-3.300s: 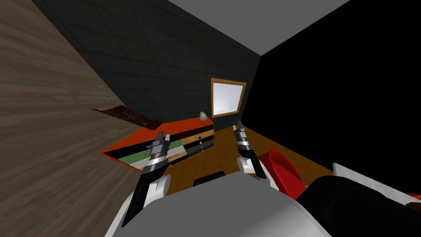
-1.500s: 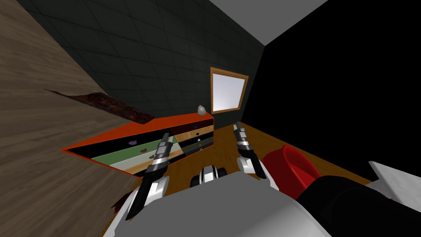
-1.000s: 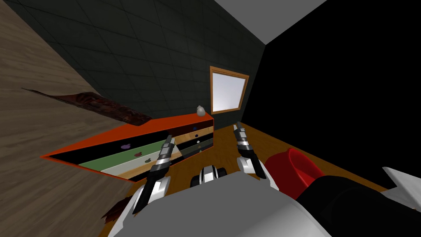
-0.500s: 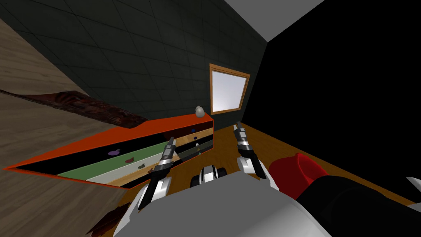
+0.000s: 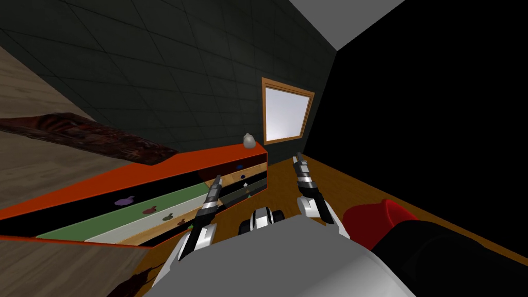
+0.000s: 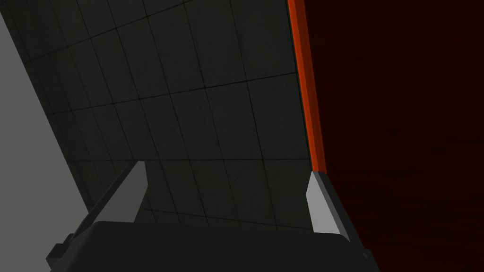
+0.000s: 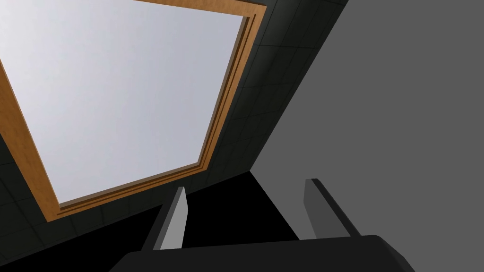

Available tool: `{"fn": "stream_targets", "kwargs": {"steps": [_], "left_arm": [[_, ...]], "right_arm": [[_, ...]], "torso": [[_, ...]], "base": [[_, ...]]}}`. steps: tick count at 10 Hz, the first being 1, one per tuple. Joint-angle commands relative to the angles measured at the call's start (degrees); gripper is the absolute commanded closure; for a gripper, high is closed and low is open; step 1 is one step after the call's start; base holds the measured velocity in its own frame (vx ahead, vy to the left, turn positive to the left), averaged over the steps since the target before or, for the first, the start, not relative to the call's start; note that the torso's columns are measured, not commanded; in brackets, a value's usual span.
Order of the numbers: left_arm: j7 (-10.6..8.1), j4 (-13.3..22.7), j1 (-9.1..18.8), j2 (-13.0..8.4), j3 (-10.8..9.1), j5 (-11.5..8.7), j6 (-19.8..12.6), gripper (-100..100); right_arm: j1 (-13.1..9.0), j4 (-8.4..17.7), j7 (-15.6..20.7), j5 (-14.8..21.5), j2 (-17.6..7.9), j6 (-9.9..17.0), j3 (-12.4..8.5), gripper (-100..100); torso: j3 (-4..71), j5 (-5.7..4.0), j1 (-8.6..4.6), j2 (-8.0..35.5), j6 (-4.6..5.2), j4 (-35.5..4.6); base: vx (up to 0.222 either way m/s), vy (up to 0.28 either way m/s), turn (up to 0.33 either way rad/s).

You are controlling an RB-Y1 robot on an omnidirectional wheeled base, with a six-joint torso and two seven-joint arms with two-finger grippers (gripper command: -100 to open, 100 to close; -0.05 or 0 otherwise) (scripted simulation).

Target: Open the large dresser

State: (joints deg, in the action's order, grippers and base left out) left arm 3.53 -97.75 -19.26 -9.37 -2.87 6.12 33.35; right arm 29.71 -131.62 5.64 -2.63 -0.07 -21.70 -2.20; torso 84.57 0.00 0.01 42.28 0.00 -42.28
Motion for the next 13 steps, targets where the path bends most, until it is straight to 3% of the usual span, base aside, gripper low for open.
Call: {"fn": "stream_targets", "kwargs": {"steps": [1, 8, 13], "left_arm": [[0.42, 4.4, 1.1, 0.3, -0.12, 0.2, 1.7, -100], [1.52, 15.6, 3.6, 1.8, -0.4, 0.6, 6.3, -100], [2.09, 21.6, 5.0, 4.1, -0.55, 0.9, 8.7, -100]], "right_arm": [[0.0, 0.0, 0.0, 0.0, 0.0, 0.0, 0.0, 0], [0.0, 0.0, 0.0, 0.0, 0.0, 0.0, 0.0, 0], [0.0, 0.0, 0.0, 0.0, 0.0, 0.0, 0.0, 0]], "torso": [[0.0, 0.0, 0.01, 0.0, 0.0, 0.0], [0.0, 0.01, 0.02, 0.0, 0.0, 0.0], [0.0, -0.01, -0.02, 0.0, 0.0, 0.0]], "base": [[0.123, -0.022, -0.012], [0.107, -0.031, -0.009], [0.083, -0.02, -0.007]]}}
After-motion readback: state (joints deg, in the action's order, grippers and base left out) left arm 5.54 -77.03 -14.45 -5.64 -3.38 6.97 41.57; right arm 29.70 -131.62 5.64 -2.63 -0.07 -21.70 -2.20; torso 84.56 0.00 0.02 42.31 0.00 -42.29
